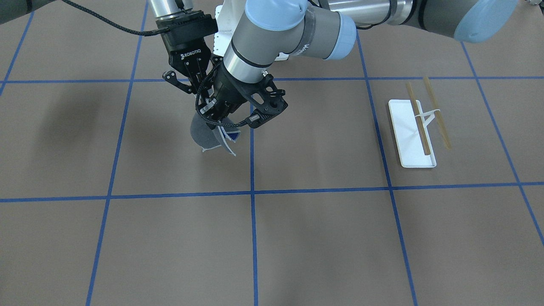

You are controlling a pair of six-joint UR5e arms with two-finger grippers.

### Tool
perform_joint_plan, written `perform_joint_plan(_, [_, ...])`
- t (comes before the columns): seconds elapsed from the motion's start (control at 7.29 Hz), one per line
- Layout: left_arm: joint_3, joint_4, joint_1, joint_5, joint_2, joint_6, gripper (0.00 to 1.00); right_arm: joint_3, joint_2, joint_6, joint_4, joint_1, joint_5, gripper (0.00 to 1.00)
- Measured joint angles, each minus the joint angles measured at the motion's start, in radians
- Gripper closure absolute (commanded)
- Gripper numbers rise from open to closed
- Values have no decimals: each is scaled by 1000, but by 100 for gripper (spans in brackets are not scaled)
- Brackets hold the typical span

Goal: Hang towel on rack

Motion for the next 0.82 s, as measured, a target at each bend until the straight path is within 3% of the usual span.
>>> perform_joint_plan(0.27, [0, 1, 1, 0, -2, 0, 3, 1, -1, 0, 0, 2, 0, 100])
perform_joint_plan(0.55, [0, 1, 0, -1, -2, 0, 39, 3, -4, 0, 0, 2, 0, 100])
perform_joint_plan(0.82, [-1, 1, -1, -2, -1, 1, 45, 6, -7, 0, 0, 2, 0, 100])
